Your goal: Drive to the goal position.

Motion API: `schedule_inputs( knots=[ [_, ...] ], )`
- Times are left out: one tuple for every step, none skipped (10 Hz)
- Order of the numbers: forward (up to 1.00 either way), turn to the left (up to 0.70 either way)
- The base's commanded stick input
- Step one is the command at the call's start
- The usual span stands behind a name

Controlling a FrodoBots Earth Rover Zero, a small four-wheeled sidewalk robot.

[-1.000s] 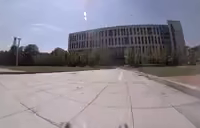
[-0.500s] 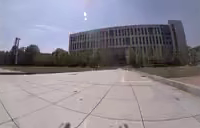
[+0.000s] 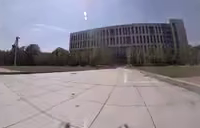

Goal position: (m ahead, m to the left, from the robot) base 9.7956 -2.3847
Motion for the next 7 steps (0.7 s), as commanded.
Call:
schedule_inputs(
  knots=[
    [0.70,0.00],
    [0.70,0.00],
    [0.70,0.00],
    [0.70,0.00],
    [0.70,0.00],
    [0.70,0.00],
    [0.70,0.00]
  ],
)
